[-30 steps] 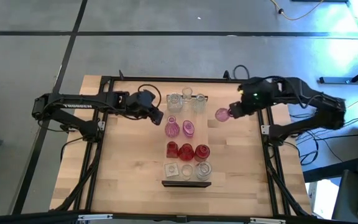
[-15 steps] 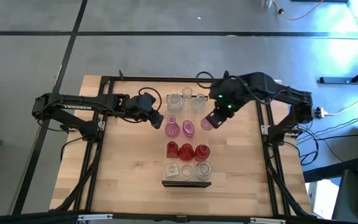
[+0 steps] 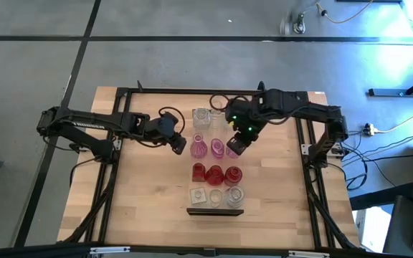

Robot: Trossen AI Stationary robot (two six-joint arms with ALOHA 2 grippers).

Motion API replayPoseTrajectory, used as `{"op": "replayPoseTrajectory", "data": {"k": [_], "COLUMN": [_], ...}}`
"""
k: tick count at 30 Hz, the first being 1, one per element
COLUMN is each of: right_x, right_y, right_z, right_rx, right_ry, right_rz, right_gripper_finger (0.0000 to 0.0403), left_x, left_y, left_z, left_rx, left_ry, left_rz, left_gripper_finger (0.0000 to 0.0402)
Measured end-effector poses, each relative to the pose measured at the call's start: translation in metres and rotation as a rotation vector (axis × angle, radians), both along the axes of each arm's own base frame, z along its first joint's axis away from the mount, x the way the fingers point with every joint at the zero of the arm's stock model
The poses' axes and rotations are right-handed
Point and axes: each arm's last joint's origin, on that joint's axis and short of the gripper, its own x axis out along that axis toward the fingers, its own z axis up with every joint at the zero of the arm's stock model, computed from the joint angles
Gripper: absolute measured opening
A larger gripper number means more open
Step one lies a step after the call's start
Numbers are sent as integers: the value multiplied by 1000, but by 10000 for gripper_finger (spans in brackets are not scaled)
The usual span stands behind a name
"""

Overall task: Sort vases onto shelf
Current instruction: Put the pink vase on the shelf aligned with the other pink vases

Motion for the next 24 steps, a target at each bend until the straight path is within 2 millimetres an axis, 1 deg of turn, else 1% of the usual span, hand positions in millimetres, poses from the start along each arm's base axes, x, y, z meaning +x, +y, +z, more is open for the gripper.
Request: {"op": "replayPoseTrajectory", "data": {"k": [5, 19, 21, 24], "right_x": [7, 10, 10, 10], "right_y": [0, -1, -1, -1], "right_z": [-7, -7, -7, -7], "right_rx": [2, -23, -29, -30], "right_ry": [15, -14, -16, -16], "right_rz": [23, 28, 32, 36], "right_gripper_finger": [5, 5, 10, 28], "left_x": [0, 0, 0, 0], "left_y": [-1, -1, -1, -1], "left_z": [0, 0, 0, 0], "left_rx": [-8, 1, 1, 1], "left_ry": [-4, 2, 1, 2], "left_rz": [8, 17, 17, 17], "left_gripper_finger": [132, 132, 132, 132]}}
